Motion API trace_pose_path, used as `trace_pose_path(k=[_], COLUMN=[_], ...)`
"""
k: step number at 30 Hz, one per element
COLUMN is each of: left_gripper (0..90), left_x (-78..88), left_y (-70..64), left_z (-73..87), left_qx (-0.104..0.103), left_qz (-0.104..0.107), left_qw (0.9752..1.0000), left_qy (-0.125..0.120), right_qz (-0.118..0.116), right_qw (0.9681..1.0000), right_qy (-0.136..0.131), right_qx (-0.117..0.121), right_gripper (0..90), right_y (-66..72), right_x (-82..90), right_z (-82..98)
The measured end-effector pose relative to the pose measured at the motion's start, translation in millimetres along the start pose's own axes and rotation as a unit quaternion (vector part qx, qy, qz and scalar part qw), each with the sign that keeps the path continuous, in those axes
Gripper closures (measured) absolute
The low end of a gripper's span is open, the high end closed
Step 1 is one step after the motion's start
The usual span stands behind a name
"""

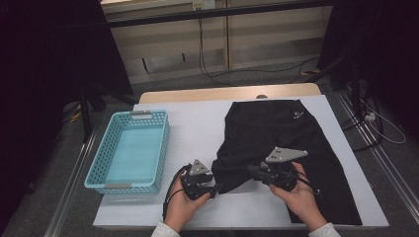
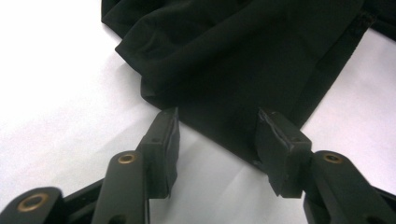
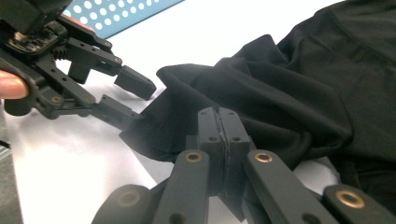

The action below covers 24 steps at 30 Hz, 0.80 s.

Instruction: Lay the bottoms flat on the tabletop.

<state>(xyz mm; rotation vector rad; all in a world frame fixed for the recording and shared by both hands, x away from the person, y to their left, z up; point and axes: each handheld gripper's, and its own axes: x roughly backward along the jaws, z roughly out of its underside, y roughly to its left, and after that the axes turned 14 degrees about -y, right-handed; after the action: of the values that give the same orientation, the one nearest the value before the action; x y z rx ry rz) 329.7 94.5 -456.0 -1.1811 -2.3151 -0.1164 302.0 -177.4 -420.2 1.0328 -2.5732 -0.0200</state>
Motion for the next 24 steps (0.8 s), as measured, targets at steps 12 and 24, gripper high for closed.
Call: trace_pose_path(k=[12, 24], left_gripper=[81.5, 90.0], left_x=[-2.8, 26.6], left_y=[-4.0, 7.9], left_z=[0.0, -15.1], left_qx=[0.06, 0.101], left_qz=[0.011, 0.017], left_qw=[0.9981, 0.9942], left_qy=[0.004, -0.031], right_qz=[-0.005, 0.0], right_qw=[0.9983, 0.9994], right_qy=[0.035, 0.003], right_qx=[0.046, 0.035], right_gripper=[90.0, 90.0], right_y=[10.5, 4.7], right_x=[-9.9, -3.2], right_z=[6.5, -1.8])
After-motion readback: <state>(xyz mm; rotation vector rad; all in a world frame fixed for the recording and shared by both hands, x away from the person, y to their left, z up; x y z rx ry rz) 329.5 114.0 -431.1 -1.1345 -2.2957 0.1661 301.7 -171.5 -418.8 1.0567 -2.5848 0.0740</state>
